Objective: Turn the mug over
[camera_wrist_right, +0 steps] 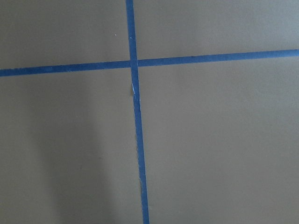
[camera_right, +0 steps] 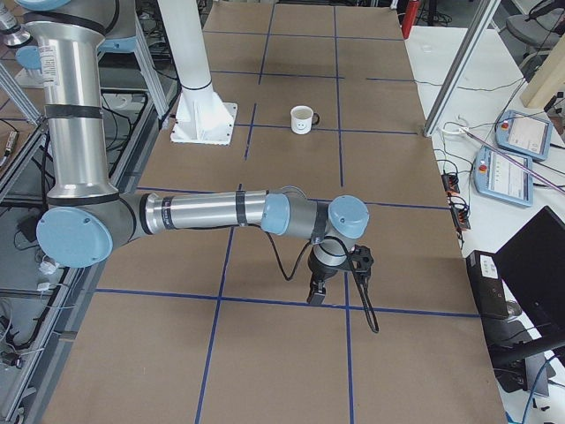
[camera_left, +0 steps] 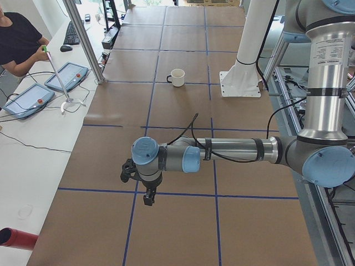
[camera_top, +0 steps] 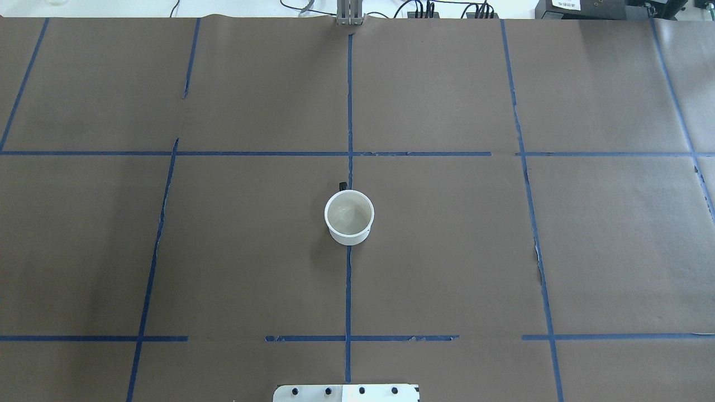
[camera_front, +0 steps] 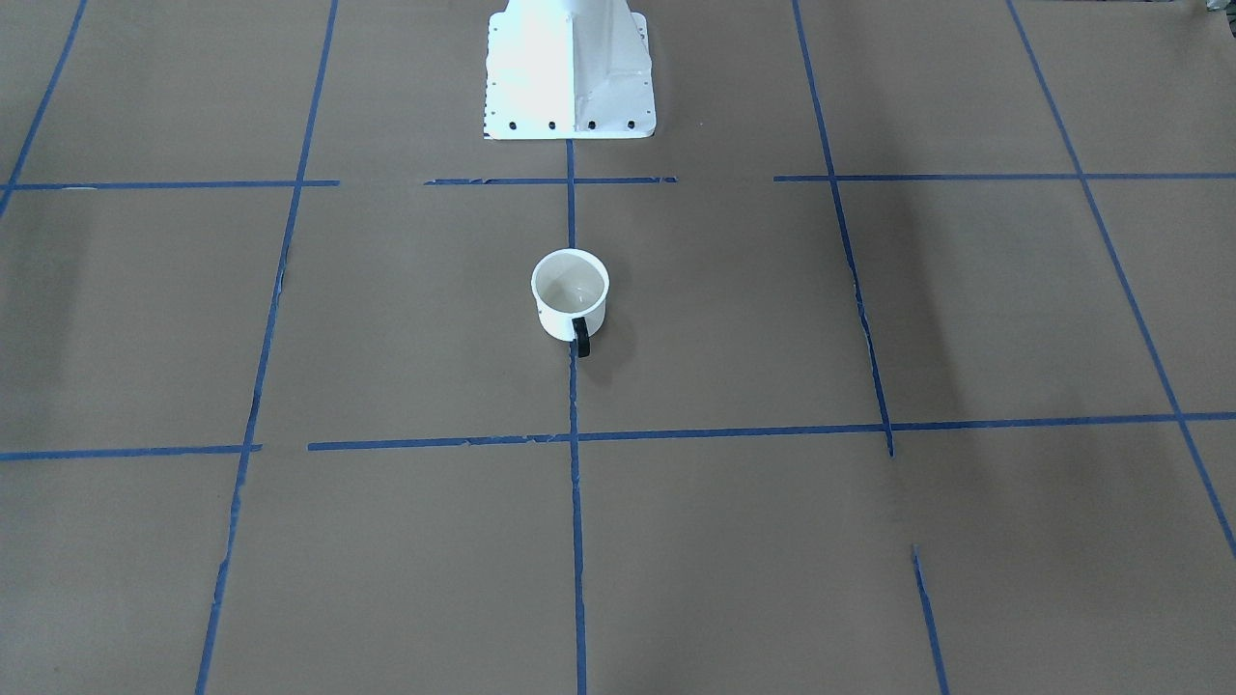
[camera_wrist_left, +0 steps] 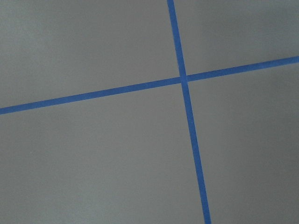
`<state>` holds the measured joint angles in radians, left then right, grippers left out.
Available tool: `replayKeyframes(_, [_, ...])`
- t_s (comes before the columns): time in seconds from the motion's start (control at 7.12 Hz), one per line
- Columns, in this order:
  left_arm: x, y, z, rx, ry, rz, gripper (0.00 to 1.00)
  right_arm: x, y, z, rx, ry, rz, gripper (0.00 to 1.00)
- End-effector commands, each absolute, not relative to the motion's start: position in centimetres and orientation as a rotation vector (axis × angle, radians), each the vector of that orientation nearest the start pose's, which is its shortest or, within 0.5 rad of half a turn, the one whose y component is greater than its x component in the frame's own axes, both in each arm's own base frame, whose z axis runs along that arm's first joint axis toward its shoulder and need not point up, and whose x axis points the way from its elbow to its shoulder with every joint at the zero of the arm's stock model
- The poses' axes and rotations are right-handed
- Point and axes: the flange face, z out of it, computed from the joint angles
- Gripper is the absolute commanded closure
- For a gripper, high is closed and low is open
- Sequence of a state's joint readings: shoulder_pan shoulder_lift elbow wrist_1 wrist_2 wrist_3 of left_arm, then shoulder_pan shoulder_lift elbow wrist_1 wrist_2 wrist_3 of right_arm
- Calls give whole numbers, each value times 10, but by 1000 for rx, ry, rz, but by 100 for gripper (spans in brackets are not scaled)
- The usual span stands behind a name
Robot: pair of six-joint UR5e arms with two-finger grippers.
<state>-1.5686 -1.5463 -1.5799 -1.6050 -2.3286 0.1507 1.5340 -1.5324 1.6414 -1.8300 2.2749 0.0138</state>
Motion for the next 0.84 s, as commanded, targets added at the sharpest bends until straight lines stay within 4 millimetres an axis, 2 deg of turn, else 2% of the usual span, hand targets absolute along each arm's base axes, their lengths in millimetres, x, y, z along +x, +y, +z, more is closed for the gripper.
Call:
replayKeyframes(0.0, [-64,-482,665,58,756,123,0,51,-496,635,-162,-699,31,0])
replayKeyframes(0.7, [-63,-483,663,55,756,110,0,51,-496,635,-162,-699,31,0])
